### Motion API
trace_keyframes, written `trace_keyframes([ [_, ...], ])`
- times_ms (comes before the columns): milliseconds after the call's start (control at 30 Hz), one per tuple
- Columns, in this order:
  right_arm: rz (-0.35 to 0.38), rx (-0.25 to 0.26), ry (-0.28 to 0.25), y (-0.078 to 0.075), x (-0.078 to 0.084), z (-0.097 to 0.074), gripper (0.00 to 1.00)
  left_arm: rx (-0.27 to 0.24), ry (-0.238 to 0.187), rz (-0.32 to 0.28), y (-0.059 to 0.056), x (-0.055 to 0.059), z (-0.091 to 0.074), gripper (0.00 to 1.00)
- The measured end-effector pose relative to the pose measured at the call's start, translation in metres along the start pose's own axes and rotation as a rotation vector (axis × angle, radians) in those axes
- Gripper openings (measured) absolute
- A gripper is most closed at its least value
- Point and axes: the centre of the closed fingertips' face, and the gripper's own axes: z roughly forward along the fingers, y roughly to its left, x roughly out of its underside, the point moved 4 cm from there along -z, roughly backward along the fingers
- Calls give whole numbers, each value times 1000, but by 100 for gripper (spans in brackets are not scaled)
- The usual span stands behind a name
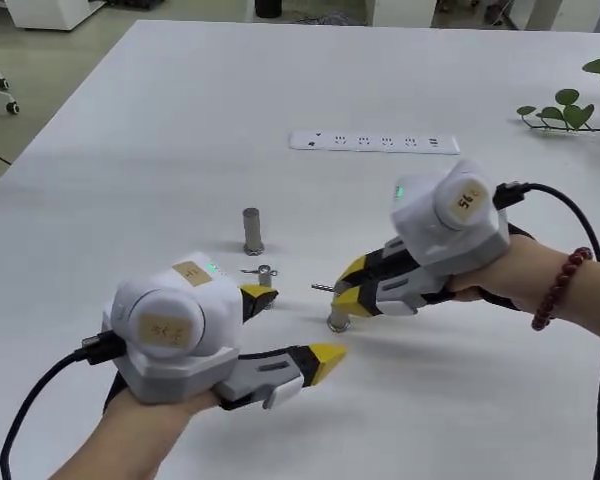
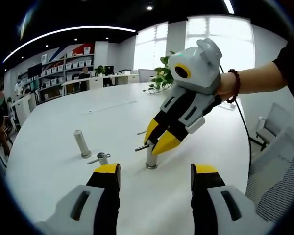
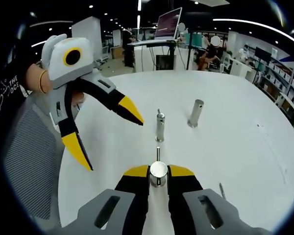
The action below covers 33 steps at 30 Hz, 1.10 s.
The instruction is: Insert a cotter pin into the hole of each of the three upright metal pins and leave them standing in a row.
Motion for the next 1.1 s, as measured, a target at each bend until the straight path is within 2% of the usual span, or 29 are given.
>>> trace_keyframes([
  [233,-8,-22,-3,2,-1,-1,8,-5,-7,3,5,-2,-10,61],
  [367,-11,-31,-2,3,-1,-1,8,-16,-9,-18,8,-3,-14,66],
  [433,-11,-36,-2,3,-2,-2,8,-29,-24,-3,9,-5,-18,68],
  [633,-28,-46,7,2,-5,-1,8,-42,-28,15,11,-6,-27,74],
  [767,-53,-61,11,2,-8,2,8,-44,-29,32,13,-6,-29,78],
  [1100,-84,-75,18,-5,-16,5,8,-54,-47,18,19,-7,-34,83],
])
